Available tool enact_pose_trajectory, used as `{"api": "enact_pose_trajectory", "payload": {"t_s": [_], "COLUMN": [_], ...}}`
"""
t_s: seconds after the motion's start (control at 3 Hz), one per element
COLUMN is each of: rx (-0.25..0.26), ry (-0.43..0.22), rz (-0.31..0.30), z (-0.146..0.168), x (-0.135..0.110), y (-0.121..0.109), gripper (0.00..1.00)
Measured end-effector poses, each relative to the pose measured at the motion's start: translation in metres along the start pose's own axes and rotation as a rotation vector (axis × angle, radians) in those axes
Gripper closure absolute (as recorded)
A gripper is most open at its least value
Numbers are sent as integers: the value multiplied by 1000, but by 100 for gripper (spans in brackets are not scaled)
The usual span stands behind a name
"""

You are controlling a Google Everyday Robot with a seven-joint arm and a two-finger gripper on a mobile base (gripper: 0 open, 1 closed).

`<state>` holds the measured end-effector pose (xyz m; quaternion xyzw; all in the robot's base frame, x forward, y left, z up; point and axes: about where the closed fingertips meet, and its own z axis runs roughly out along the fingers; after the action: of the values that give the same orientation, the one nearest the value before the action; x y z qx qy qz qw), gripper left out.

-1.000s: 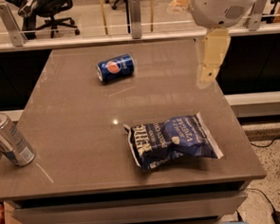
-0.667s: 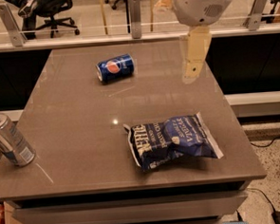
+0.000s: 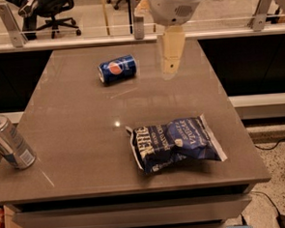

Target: Move pepsi can near blue chip bag

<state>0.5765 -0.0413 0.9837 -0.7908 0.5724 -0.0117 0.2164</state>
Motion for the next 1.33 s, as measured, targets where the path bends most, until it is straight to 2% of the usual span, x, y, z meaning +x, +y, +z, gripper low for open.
{"api": "enact_pose_trajectory", "payload": {"t_s": [0.67,1.33], "rx": [-1,-13], "ry": [19,51], "rz": [19,21], "z": [36,74], "x": [-12,-19], "y": [-22,-32], "gripper": [0,0]}}
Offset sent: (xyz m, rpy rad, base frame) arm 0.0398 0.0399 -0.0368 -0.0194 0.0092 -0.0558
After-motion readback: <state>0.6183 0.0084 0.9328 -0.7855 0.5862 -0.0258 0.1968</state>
